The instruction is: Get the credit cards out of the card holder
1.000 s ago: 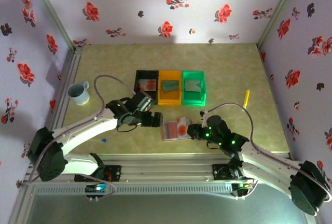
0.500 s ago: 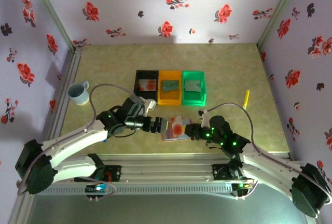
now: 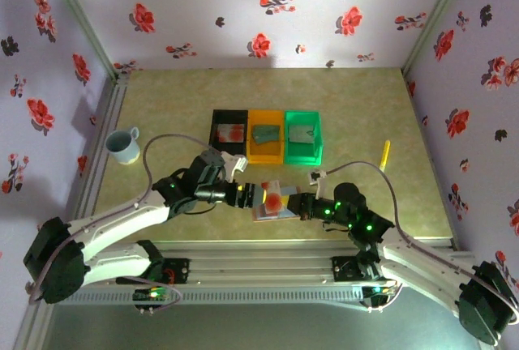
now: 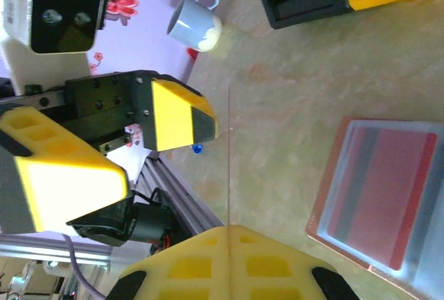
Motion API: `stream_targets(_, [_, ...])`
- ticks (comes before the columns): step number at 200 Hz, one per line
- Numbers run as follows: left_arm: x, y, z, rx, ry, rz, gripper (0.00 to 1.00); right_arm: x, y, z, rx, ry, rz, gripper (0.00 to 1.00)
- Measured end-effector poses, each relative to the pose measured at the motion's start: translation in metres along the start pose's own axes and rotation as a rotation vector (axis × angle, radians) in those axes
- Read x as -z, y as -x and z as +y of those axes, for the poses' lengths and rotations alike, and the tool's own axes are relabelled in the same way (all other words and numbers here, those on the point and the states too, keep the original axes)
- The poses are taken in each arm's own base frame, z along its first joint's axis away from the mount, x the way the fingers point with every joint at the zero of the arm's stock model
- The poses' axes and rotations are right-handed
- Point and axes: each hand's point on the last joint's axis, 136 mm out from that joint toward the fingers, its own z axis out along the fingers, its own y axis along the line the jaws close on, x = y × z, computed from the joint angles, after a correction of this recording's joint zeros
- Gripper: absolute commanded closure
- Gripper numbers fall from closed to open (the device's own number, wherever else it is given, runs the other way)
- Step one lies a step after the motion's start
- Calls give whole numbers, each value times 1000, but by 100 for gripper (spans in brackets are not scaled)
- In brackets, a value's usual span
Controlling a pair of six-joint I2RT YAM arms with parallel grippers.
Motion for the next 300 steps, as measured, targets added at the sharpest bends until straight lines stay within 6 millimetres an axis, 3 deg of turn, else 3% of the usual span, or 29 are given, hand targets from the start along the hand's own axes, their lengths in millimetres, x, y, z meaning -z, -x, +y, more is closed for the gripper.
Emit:
stream_targets(123, [-7,7,-21,62,-176,-62,34,0,0,24,18,109,16,100])
stream_targets(191, [-4,14,-35,69,-256,-97,51,-4,-6,27,23,122,40,100])
stream_targets(300, [-4,12,-36,79,-278,-101,71,-4,-6,27,23,122,43,100])
